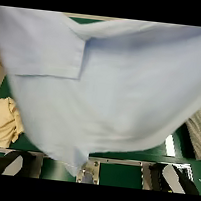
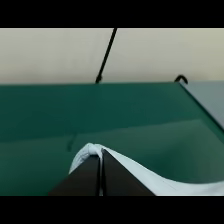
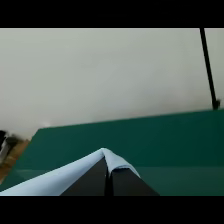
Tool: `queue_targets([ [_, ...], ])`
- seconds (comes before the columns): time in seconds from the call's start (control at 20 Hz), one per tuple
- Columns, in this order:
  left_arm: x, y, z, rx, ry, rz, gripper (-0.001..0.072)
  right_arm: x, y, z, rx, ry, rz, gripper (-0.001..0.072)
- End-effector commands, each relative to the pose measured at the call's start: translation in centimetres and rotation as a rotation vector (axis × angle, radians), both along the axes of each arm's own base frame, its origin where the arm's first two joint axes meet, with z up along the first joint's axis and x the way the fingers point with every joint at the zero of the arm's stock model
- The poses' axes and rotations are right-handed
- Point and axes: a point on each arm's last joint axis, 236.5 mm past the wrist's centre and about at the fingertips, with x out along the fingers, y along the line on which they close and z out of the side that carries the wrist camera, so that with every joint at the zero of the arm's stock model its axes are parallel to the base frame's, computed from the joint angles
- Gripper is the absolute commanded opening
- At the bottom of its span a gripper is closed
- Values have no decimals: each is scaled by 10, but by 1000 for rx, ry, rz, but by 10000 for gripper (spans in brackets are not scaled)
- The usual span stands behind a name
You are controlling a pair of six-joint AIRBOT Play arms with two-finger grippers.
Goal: Fold the shirts.
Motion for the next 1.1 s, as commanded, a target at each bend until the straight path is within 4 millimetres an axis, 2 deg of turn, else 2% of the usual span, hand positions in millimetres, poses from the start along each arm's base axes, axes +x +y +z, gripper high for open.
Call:
queue_targets([
  [0.0, 79, -12, -140, -90, 239, -55, 25, 61, -11, -158, 138, 247, -14, 13],
  [0.15, 147, -30, -277, -84, 463, -55, 25, 105, -23, -293, 223, 468, -81, 13],
  [0.25, 183, -29, -342, -134, 568, -14, 25, 126, -32, -364, 282, 612, -93, 13],
  [0.35, 209, -26, -377, -167, 619, 1, 25, 149, -40, -412, 318, 700, -83, 13],
  [0.4, 223, -24, -383, -172, 616, 9, 25, 162, -43, -423, 333, 714, -69, 13],
  [0.45, 237, -21, -381, -173, 593, 20, 24, 176, -45, -427, 354, 715, -56, 13],
  [0.55, 263, -15, -366, -197, 539, 56, 24, 206, -49, -423, 402, 689, -30, 13],
  [0.75, 296, -4, -335, -227, 446, 105, 24, 249, -56, -400, 451, 643, 3, 12],
  [0.85, 304, 2, -323, -247, 413, 139, 24, 262, -60, -382, 437, 597, 5, 12],
  [0.95, 308, 7, -321, -251, 396, 161, 24, 270, -63, -367, 427, 564, 6, 12],
  [1.05, 305, 4, -323, -242, 407, 145, 24, 270, -62, -364, 425, 562, 15, 13],
])
